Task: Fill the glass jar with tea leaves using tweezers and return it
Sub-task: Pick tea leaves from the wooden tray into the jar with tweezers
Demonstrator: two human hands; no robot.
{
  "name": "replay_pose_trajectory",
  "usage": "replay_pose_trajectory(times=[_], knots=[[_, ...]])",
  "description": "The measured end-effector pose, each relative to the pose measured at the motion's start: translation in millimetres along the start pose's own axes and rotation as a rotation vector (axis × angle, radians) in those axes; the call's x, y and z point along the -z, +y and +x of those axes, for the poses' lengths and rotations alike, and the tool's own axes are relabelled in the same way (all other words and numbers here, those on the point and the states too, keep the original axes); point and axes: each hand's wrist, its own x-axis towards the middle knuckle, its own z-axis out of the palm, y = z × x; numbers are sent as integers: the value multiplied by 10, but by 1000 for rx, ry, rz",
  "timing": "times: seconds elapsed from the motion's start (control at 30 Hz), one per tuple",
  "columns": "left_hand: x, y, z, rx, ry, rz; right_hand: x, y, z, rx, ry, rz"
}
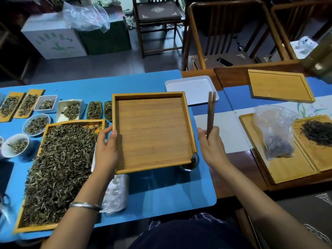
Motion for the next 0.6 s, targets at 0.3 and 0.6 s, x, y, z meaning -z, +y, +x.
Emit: replay_pose_trajectory(times=[0.3, 0.6], knots=[[212, -38, 22, 77, -1, 9, -232, -116, 179, -49, -131, 354], [122, 66, 133, 54, -87, -33, -182, -110, 100, -92, -17, 337]])
